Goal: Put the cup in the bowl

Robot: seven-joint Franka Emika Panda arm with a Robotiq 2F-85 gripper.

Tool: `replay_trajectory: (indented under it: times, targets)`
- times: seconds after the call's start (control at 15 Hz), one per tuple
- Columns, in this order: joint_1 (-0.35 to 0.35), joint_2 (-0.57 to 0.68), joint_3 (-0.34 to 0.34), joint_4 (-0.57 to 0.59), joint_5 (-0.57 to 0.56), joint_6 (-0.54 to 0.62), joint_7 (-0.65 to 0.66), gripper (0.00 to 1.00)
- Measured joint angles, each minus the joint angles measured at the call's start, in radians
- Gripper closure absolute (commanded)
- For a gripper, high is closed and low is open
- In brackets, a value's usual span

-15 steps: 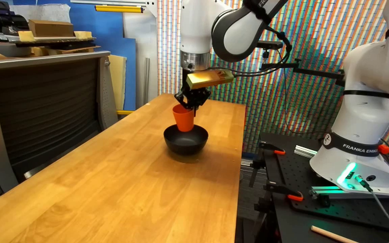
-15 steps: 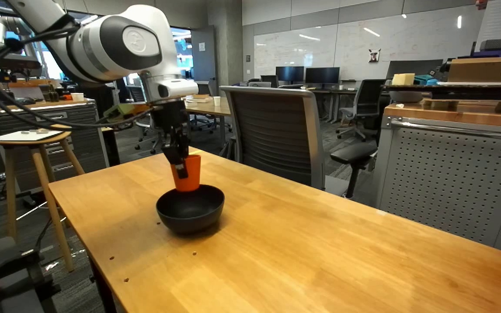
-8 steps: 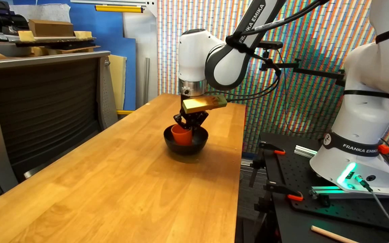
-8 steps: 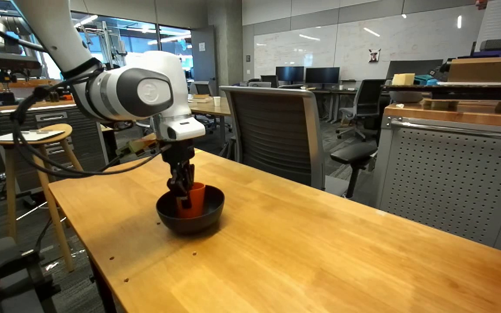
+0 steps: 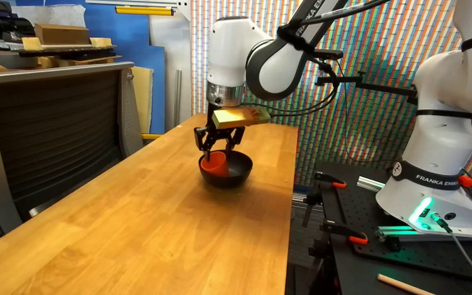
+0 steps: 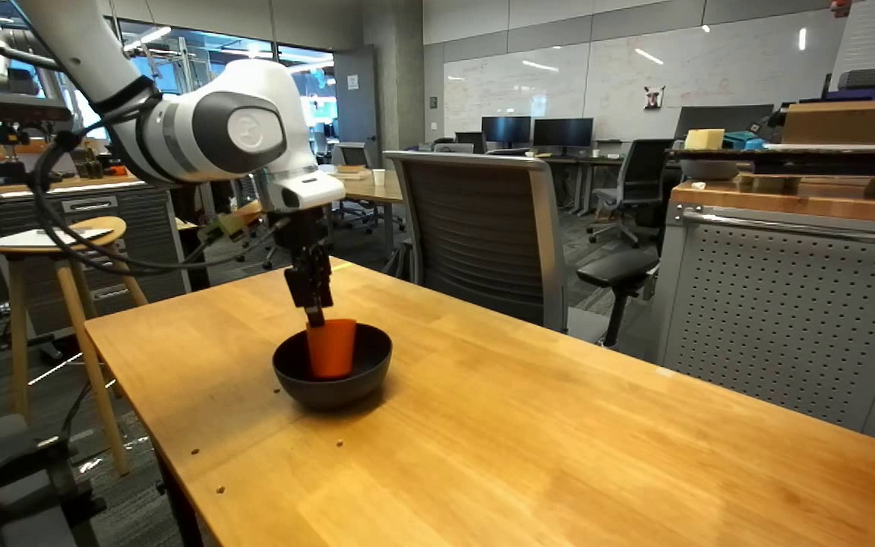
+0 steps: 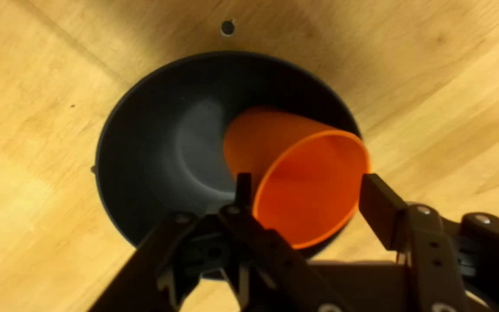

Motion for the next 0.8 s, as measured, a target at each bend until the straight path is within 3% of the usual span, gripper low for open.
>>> replay_trajectory:
  times: [0.2,0.47,0.8]
  targets:
    - [0.037,-0.129,0.025,-0.003,-0.057,-0.086,0.000,0.00]
    - [0.035,-0.294,0.097,-0.012,-0.058,-0.212,-0.036,0.00]
    - [0.045,-0.380,0.197,-0.007,0.093,-0.345,-0.318,0.00]
